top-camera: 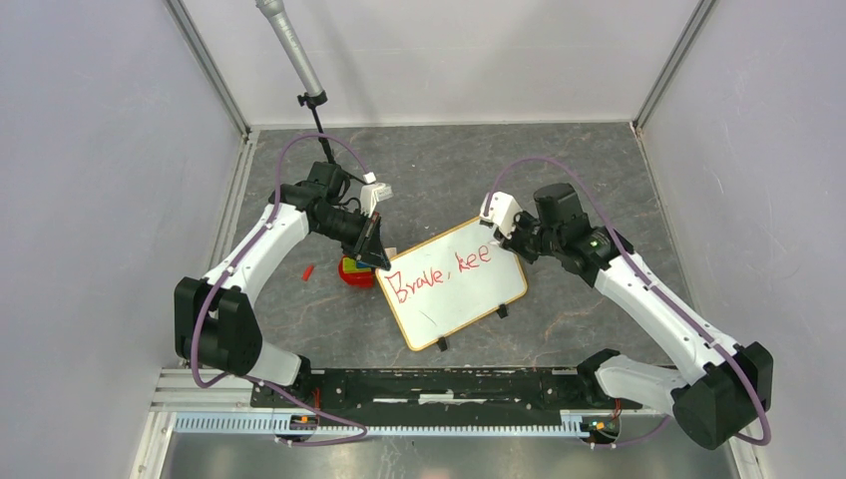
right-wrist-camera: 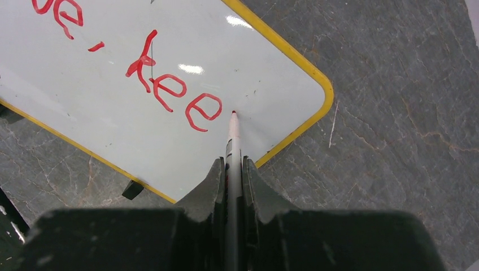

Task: Write a sentence on the whiteboard

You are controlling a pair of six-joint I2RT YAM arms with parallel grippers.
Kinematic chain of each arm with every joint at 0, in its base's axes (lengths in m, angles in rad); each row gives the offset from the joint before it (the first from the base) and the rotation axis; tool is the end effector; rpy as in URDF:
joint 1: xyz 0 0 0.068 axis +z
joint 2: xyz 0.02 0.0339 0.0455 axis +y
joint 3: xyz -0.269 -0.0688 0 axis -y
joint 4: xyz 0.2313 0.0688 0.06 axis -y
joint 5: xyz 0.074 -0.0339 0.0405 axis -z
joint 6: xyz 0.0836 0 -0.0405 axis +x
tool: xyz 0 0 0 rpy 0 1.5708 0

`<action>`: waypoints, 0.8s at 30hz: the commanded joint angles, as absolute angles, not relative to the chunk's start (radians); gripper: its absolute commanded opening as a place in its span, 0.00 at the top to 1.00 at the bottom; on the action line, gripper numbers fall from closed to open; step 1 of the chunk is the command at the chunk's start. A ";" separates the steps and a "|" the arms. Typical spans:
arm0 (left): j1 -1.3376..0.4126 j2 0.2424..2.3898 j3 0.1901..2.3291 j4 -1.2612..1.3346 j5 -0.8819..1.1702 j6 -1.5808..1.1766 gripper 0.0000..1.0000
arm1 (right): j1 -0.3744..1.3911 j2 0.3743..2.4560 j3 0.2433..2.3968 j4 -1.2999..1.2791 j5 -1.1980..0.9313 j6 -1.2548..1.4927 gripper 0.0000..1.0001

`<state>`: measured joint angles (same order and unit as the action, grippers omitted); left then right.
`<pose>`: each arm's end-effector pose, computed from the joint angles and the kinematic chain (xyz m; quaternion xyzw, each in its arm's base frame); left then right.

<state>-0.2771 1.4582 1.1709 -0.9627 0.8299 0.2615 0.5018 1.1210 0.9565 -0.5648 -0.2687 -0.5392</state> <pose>0.2426 -0.1331 0.2490 0.3024 0.8537 -0.3991 0.1430 0.2140 0.1428 0.2740 -0.4973 0.7576 0.1147 0.4070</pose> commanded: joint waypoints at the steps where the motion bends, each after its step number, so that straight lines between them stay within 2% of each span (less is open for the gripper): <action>1: -0.278 1.446 1.168 -0.955 0.803 0.260 0.98 | 0.499 1.134 0.953 -0.534 -0.261 -0.545 1.00; 15: -0.279 1.453 1.169 -0.954 0.804 0.260 0.98 | 0.486 1.121 0.957 -0.527 -0.168 -0.564 1.00; 24: -0.277 1.451 1.170 -0.954 0.804 0.260 0.98 | 0.479 1.115 0.963 -0.492 -0.194 -0.546 1.00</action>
